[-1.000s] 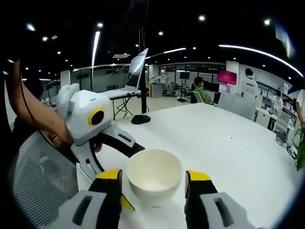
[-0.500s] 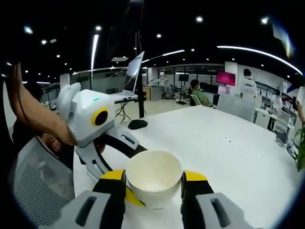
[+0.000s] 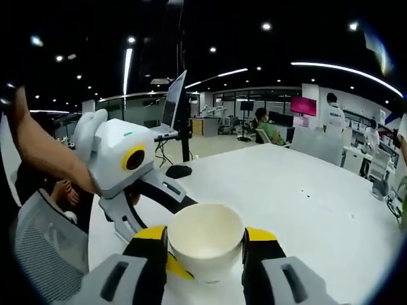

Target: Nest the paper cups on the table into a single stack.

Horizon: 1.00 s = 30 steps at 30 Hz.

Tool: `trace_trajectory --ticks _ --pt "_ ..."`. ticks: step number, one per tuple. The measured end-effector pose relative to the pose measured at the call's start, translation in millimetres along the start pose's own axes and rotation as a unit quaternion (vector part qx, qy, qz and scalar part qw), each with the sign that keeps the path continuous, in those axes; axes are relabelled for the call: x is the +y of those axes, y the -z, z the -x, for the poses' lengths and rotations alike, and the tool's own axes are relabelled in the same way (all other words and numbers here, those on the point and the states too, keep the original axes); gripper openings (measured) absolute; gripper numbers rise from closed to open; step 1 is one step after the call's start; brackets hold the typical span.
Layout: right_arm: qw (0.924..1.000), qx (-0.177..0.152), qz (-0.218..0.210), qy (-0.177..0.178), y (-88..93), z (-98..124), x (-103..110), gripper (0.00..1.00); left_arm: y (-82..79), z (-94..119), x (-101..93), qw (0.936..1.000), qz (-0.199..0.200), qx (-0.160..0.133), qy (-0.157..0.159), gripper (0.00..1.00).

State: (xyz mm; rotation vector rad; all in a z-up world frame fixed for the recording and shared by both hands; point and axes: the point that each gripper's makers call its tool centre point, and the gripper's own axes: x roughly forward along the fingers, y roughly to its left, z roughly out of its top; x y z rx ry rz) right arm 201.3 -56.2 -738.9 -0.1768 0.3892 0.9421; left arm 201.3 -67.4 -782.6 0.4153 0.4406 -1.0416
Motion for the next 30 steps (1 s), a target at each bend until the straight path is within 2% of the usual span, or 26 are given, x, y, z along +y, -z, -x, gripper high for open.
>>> trace_trajectory --ticks 6,13,18,21,25,30 --pt "0.9999 0.013 -0.004 -0.005 7.2 -7 -2 0.46 9.7 -6 4.2 0.9999 0.002 0.014 0.001 0.43" --pt "0.9998 0.016 -0.01 0.006 8.1 -7 -3 0.48 9.4 -8 2.8 0.9999 -0.001 0.014 0.001 0.44" --pt "0.9996 0.019 -0.009 0.019 8.7 -5 -7 0.51 19.3 -9 -2.8 0.9996 0.009 0.025 0.007 0.45" --pt "0.9995 0.016 -0.018 0.021 10.9 1 -5 0.53 21.9 -4 -3.9 0.9993 0.03 0.022 0.0 0.51" --pt "0.9996 -0.002 -0.016 0.021 12.3 11 -3 0.62 11.6 10 -4.9 0.9956 0.084 -0.039 -0.018 0.53" --pt "0.999 -0.031 -0.012 0.03 6.6 26 0 0.71 11.3 28 -5.7 0.9912 0.105 -0.074 -0.031 0.58"
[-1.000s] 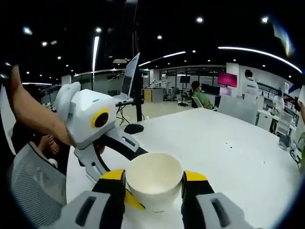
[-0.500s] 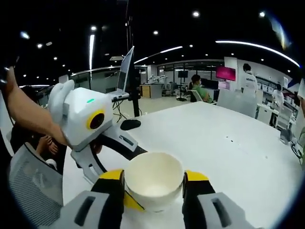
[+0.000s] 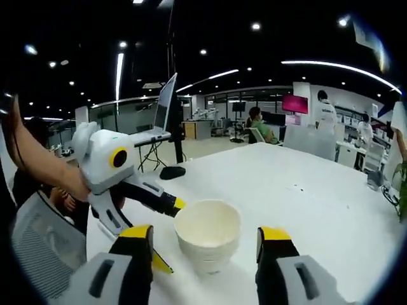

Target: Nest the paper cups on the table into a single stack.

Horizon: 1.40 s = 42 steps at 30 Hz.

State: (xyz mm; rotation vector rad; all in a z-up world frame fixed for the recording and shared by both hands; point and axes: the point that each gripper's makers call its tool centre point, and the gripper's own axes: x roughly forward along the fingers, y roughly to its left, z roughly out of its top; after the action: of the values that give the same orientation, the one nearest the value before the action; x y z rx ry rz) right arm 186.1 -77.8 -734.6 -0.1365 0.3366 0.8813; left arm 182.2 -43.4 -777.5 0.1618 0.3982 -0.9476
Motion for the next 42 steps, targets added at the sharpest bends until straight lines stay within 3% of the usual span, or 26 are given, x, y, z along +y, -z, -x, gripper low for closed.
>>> trace_trajectory --ticks 6,10,17,24,31,36,42 --pt "0.9998 -0.014 0.009 0.009 5.0 26 1 0.83 -7.9 29 -4.6 0.9987 0.031 -0.034 -0.02 0.69" --pt "0.9996 -0.014 0.017 0.018 12.1 48 0 0.91 -8.7 50 -9.6 0.9981 0.025 -0.043 -0.036 0.77" --pt "0.9992 -0.01 0.008 0.039 30.4 95 -3 0.97 -4.0 81 -18.9 0.9961 0.028 -0.053 -0.064 0.87" --pt "0.9979 -0.03 -0.001 0.057 28.0 131 0 1.0 -5.2 99 -24.9 0.9951 0.02 -0.065 -0.072 0.98" --pt "0.9977 -0.017 0.002 0.065 45.2 148 11 1.0 -7.2 110 -34.0 0.9936 0.026 -0.078 -0.078 0.99" --pt "0.9971 -0.013 -0.011 0.074 55.6 158 19 1.0 -1.8 118 -41.3 0.9937 0.023 -0.072 -0.082 0.99" --pt "0.995 -0.021 -0.025 0.094 58.1 161 19 1.0 -3.7 122 -41.3 0.9922 0.034 -0.083 -0.087 0.99"
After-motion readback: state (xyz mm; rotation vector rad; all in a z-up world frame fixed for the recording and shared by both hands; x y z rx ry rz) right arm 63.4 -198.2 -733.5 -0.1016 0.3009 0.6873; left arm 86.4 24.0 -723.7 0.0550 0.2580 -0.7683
